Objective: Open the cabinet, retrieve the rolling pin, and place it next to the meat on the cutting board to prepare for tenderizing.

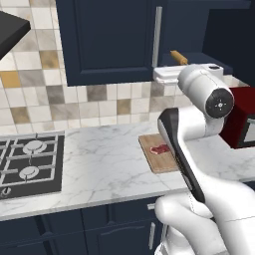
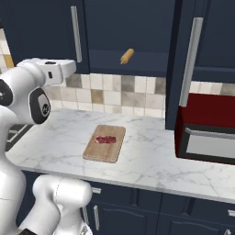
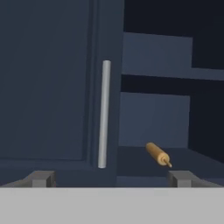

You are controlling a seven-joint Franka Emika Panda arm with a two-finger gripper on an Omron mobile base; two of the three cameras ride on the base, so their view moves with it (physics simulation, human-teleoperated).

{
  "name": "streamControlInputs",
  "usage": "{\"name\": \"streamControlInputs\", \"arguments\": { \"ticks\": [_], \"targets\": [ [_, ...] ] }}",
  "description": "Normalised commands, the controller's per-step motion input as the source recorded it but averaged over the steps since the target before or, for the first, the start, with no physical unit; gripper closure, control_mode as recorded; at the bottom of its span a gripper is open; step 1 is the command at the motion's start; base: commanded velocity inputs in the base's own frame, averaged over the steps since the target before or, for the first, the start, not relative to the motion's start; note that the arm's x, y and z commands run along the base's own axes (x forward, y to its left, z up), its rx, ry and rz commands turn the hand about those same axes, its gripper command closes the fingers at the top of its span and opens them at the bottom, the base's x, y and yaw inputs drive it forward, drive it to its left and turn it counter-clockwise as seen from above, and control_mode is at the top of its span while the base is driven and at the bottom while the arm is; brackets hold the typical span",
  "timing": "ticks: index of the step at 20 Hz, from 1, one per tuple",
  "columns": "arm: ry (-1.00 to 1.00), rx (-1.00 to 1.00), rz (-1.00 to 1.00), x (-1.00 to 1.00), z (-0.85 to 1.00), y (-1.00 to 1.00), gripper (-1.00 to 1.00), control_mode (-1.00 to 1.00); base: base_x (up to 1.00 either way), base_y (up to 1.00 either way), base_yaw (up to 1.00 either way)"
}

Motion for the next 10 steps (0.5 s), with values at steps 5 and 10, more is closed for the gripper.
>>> {"name": "streamControlInputs", "arguments": {
  "ticks": [5,10],
  "targets": [
    [0.0,0.0,0.0,0.35,0.0,0.1,-1.0,-1.0,0.0,0.0,0.0],
    [0.01,0.0,0.0,0.55,0.0,0.17,-1.0,-1.0,0.0,0.0,0.0]
  ]
}}
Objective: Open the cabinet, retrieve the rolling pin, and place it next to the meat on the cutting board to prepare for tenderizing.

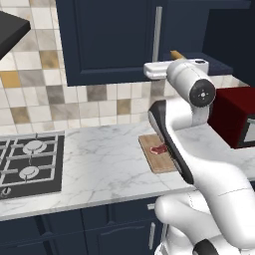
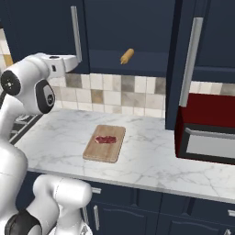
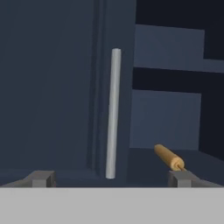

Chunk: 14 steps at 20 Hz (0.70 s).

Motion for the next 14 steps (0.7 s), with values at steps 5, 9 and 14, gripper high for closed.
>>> {"name": "streamControlInputs", "arguments": {
  "ticks": [5,9,14],
  "targets": [
    [0.0,0.0,0.0,0.53,0.0,0.0,-1.0,-1.0,0.0,0.0,0.0],
    [0.0,0.0,0.0,0.58,0.0,0.0,-1.0,-1.0,0.0,0.0,0.0],
    [0.0,0.0,0.01,0.49,0.0,-0.01,-1.0,-1.0,0.0,0.0,0.0]
  ]
}}
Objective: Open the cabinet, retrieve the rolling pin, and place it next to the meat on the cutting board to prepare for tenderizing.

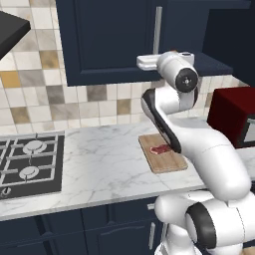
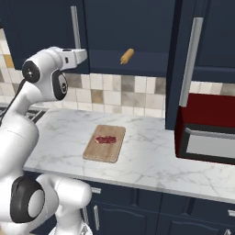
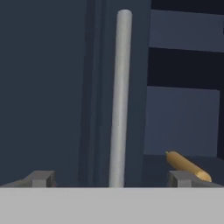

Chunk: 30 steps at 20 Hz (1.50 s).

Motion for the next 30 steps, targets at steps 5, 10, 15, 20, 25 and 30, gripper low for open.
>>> {"name": "streamControlInputs", "arguments": {
  "ticks": [5,10,15,20,25,30],
  "targets": [
    [0.0,0.0,0.02,0.48,0.0,0.0,-1.0,-1.0,0.0,0.0,0.0],
    [0.0,0.0,0.02,0.54,0.0,0.0,-1.0,-1.0,0.0,0.0,0.0],
    [0.0,0.0,0.02,0.5,0.0,0.0,-1.0,-1.0,0.0,0.0,0.0],
    [-0.01,0.0,0.02,0.36,0.0,0.0,1.0,-1.0,0.0,0.0,0.0],
    [0.0,0.0,0.01,0.14,0.0,0.0,1.0,-1.0,0.0,0.0,0.0],
    [-0.01,0.05,0.01,0.15,-0.04,-0.16,1.0,-1.0,0.0,0.0,0.0]
  ]
}}
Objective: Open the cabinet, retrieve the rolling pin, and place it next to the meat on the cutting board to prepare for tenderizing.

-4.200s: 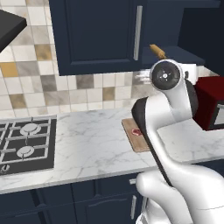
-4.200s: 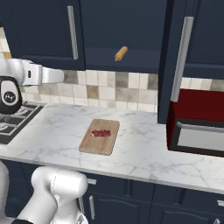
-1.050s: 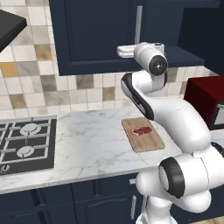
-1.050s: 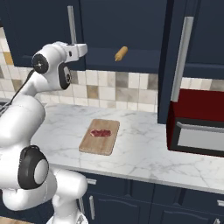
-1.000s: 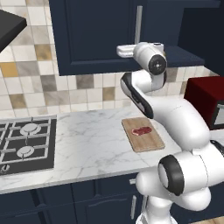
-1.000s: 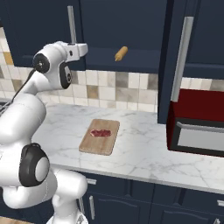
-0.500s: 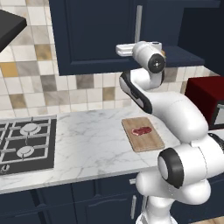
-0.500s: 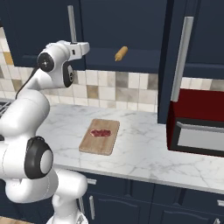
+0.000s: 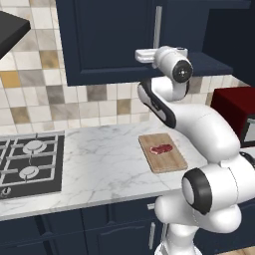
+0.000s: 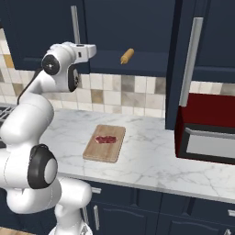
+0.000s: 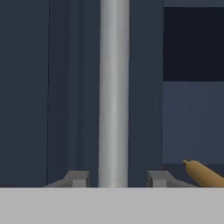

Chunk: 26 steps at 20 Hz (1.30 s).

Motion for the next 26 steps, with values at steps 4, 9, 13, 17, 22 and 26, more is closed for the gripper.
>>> {"name": "streamControlInputs", "arguments": {
  "ticks": [4,9,13,17,22,26],
  "targets": [
    [0.0,0.04,0.0,0.24,-0.03,-0.2,1.0,-1.0,0.0,0.0,0.0],
    [0.0,0.0,0.01,0.2,-0.07,0.04,1.0,-1.0,0.0,0.0,0.0],
    [-0.06,0.0,0.02,0.0,0.0,0.2,1.0,-1.0,0.0,0.0,0.0],
    [-0.07,0.0,0.0,0.0,0.0,0.45,1.0,-1.0,0.0,0.0,0.0],
    [0.0,-0.01,0.0,0.0,-0.02,0.6,1.0,-1.0,0.0,0.0,0.0],
    [0.05,-0.01,0.0,0.08,-0.03,0.54,1.0,-1.0,0.0,0.0,0.0]
  ]
}}
